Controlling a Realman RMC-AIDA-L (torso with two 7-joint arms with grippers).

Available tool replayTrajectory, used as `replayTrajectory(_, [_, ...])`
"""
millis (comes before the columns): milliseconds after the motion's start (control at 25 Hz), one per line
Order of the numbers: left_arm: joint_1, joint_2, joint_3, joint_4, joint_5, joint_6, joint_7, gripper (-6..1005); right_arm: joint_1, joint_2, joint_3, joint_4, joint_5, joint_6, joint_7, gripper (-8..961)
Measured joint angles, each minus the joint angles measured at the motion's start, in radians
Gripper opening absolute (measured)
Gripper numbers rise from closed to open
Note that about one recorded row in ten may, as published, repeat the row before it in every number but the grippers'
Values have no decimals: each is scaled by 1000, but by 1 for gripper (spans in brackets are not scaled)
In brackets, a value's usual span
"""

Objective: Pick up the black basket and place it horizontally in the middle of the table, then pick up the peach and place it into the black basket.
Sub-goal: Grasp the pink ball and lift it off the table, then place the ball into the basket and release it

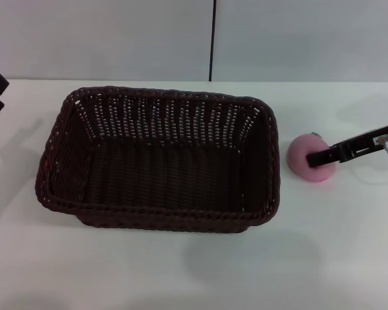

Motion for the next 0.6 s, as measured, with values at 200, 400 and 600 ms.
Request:
replayTrajectory(200, [-5, 0, -1, 0, -5, 0, 0, 606, -2, 1, 7, -4, 8, 1, -1, 449])
replayTrajectory(400, [-7, 0, -4, -1, -8, 0, 0, 605, -33, 4, 13, -89, 42, -21, 18, 287])
replayTrajectory(600, [-6, -1, -14, -1, -9, 5, -1, 604, -104, 12, 8, -339, 109, -87, 84, 232])
